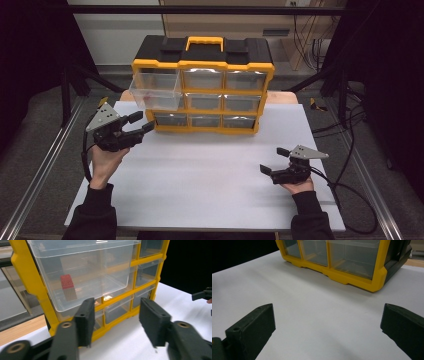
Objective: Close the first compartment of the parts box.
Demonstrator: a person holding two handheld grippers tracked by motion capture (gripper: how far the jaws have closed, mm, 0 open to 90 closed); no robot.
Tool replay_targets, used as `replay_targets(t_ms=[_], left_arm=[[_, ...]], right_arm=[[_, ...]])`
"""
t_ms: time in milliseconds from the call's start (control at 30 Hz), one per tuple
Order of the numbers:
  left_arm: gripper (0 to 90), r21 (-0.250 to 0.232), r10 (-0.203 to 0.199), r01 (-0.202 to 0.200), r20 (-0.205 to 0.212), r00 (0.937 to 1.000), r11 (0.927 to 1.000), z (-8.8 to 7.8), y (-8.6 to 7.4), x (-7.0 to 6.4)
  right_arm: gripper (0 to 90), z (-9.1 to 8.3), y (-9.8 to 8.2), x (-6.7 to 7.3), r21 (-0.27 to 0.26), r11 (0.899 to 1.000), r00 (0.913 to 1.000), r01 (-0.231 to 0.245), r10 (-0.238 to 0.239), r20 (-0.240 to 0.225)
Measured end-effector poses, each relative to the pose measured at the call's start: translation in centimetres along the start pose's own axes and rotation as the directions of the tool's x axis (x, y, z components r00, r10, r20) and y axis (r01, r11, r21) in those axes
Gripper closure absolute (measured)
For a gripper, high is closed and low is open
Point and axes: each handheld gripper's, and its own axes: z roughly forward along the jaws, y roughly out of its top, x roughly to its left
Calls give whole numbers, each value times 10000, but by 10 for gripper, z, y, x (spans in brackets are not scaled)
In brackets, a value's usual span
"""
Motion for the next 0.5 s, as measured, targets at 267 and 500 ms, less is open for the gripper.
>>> replay_targets(t_ms=[267,500], left_arm=[[658,72,-104,103,85,9999,9999,3,-1,1],[752,97,-150,148,105,9998,9998,5,-1,1]], right_arm=[[2,0,0,0,14,10000,10000,12,-12,-13],[2,0,0,0,13,10000,10000,14,-14,-3]])
